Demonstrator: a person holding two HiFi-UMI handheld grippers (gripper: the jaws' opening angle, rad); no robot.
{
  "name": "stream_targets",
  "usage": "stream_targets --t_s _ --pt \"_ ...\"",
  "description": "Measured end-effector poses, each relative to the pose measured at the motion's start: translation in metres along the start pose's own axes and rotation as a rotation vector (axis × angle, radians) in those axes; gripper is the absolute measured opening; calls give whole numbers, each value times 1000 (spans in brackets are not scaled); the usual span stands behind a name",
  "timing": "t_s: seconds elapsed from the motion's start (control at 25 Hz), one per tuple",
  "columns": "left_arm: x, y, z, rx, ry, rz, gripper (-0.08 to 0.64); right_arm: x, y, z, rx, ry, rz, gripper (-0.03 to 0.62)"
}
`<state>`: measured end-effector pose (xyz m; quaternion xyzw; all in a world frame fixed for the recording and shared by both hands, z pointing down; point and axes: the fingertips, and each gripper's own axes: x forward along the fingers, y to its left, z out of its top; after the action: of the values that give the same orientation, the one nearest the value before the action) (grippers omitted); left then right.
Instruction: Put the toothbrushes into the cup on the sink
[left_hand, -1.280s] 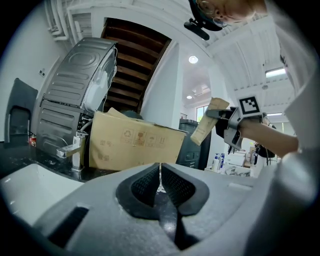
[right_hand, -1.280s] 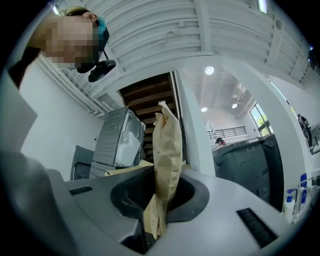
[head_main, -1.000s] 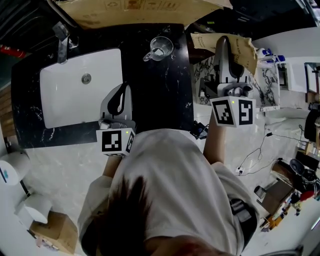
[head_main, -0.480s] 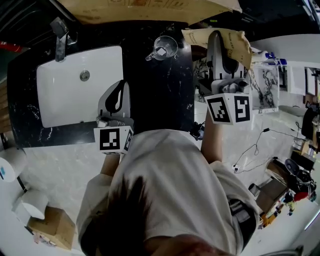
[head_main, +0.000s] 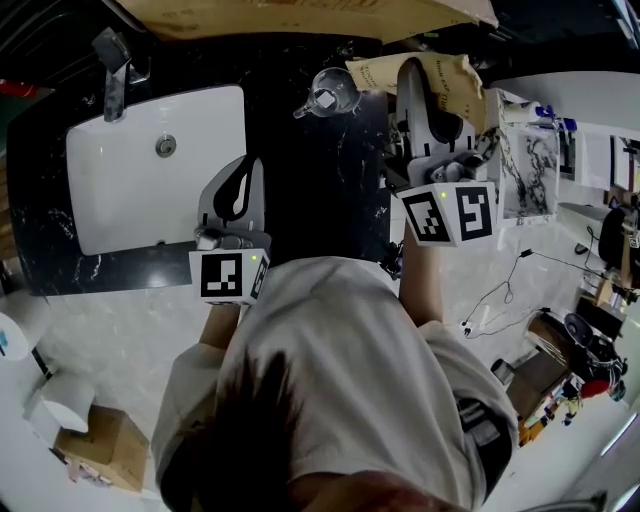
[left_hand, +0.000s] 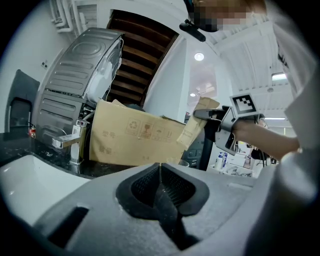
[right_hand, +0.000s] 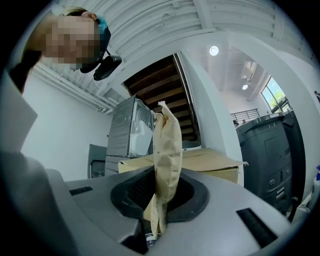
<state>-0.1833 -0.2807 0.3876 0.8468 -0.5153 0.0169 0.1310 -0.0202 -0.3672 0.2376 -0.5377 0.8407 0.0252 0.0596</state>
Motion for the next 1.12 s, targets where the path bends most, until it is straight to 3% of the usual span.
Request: stream_targets --t_s 1.12 --pt "12 4 -10 -19 26 -11 25 12 7 -73 40 157 27 48"
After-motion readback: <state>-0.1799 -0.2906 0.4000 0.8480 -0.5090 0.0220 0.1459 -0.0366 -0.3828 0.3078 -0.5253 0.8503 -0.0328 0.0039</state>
